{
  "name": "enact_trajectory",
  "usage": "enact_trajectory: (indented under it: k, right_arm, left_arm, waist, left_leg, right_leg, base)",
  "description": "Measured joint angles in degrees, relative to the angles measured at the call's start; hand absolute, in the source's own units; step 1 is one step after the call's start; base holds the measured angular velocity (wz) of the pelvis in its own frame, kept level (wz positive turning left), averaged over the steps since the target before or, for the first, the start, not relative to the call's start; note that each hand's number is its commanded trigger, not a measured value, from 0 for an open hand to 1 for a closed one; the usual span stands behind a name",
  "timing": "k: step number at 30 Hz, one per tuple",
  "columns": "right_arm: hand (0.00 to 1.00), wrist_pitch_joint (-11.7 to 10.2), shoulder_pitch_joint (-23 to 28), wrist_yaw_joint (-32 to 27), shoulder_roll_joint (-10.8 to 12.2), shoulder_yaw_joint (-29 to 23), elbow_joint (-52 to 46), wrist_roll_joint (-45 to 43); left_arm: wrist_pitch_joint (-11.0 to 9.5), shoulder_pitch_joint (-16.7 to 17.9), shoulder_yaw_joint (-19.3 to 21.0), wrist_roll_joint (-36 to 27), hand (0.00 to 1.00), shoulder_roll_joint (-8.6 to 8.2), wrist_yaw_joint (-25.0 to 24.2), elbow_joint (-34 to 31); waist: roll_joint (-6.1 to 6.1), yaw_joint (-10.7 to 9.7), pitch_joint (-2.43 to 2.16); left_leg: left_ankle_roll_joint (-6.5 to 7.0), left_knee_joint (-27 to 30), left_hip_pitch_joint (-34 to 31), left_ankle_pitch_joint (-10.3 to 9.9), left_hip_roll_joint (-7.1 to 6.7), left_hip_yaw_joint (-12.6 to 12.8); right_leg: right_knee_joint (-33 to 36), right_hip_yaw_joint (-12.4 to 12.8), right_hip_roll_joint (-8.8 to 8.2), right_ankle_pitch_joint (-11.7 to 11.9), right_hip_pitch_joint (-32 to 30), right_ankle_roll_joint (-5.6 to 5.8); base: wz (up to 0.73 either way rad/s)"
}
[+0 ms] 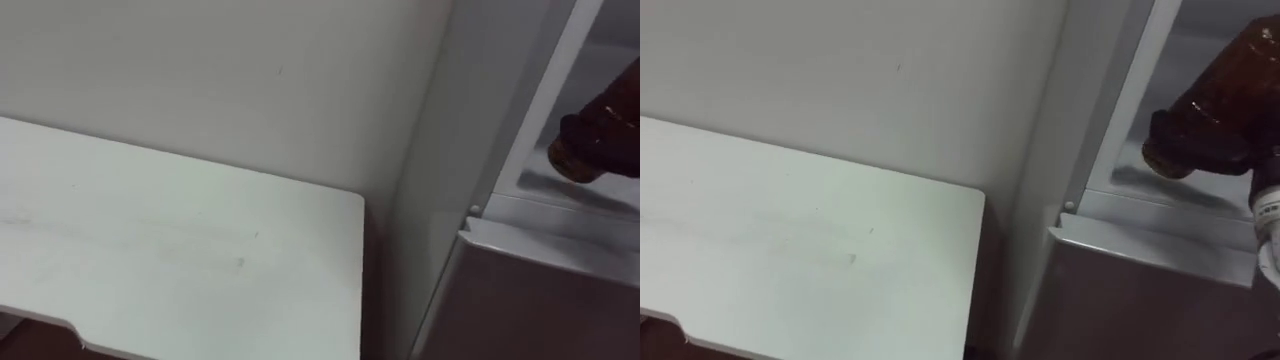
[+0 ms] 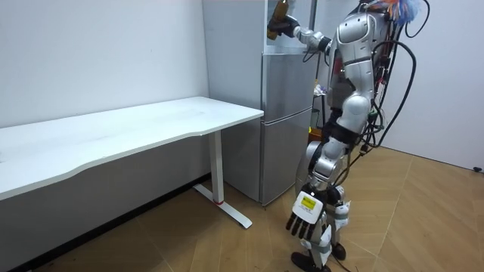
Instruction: Put the bottle in the upper fridge
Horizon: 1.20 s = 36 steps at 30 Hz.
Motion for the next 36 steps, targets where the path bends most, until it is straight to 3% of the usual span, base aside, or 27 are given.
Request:
enact_trajectory:
  k: [7,13,20,21,22,23,26,30,36]
  right_arm:
    - [1.00,0.4,-1.0,-1.9,-2.3,-0.2,5.4,-0.1]
    - [1.00,-0.2,-2.8,-3.8,-2.4,0.3,9.9,0.3]
    - [1.00,-1.9,-5.5,-3.8,-2.5,0.9,14.6,1.3]
    - [0.92,-2.0,-5.8,-3.4,-2.8,1.1,15.6,1.8]
    - [0.61,-2.4,-6.3,-2.7,-3.6,1.9,17.1,2.5]
    - [0.04,-2.6,-6.5,-2.3,-4.3,2.3,17.8,2.8]
    - [0.00,-2.9,-6.9,-1.5,-5.1,3.3,19.7,3.6]
    - [0.00,-3.9,-6.8,-1.0,-5.2,3.2,21.6,3.6]
    - [0.00,-3.0,-6.4,2.0,-5.2,3.9,24.3,2.6]
  left_arm:
    - [2.1,1.4,0.6,-1.1,0.00,0.14,1.5,-0.1]
    - [3.1,2.3,0.4,-3.4,0.00,0.16,1.3,-1.7]
    - [3.7,1.9,0.4,-3.3,0.00,0.96,2.5,-3.5]
    - [4.0,1.9,0.4,-3.3,0.00,1.33,2.5,-3.5]
    - [4.5,1.7,0.4,-3.3,0.00,1.78,2.5,-3.6]
    - [4.7,1.5,0.3,-3.3,0.00,2.00,2.5,-3.6]
    - [5.3,0.7,-0.8,-3.3,0.00,3.26,2.6,-3.6]
    - [5.7,-0.2,-1.4,-3.3,0.00,3.36,2.6,-4.6]
    - [6.4,-0.5,-2.3,-3.3,0.00,3.34,3.2,-5.3]
  waist:
    - [0.72,1.1,-0.01]
    - [1.00,1.7,-0.12]
    - [1.28,2.6,0.00]
    - [1.33,2.6,0.00]
    - [1.30,2.6,0.00]
    - [1.29,2.6,0.00]
    - [1.23,3.0,-0.03]
    - [0.94,3.7,0.03]
    - [0.38,3.8,0.22]
  left_leg:
    - [0.01,-0.1,-0.2,0.0,-0.48,-2.1]
    - [0.00,1.5,-2.5,0.0,-0.76,-3.8]
    - [-0.14,3.5,-5.4,0.1,-0.69,-4.0]
    - [-0.14,3.6,-5.5,0.1,-0.69,-4.1]
    - [-0.14,3.8,-5.8,0.1,-0.71,-4.3]
    - [-0.16,4.0,-6.0,0.1,-0.73,-4.5]
    - [-0.42,4.7,-6.7,-0.1,-0.70,-4.8]
    - [-0.48,5.3,-7.1,0.0,-0.68,-5.0]
    - [-0.61,5.7,-7.1,0.0,-0.67,-5.4]
  right_leg:
    - [0.0,-0.1,0.00,0.0,0.4,0.01]
    - [-0.1,-0.2,0.06,0.0,-0.5,0.01]
    - [-0.3,-0.1,0.28,0.1,-2.1,-0.11]
    - [-0.3,-0.1,0.28,0.1,-2.1,-0.17]
    - [-0.3,-0.2,0.28,0.1,-2.2,-0.23]
    - [-0.3,-0.3,0.28,0.2,-2.3,-0.27]
    - [0.0,-0.2,0.36,0.3,-2.7,-0.43]
    - [0.0,-0.3,0.50,0.5,-2.8,-0.65]
    - [0.0,-0.1,0.67,0.7,-2.7,-0.73]
  base:
    - [0.14]
    - [0.16]
    - [0.03]
    - [0.05]
    - [0.08]
    - [0.10]
    - [0.04]
    - [0.00]
    - [0.00]
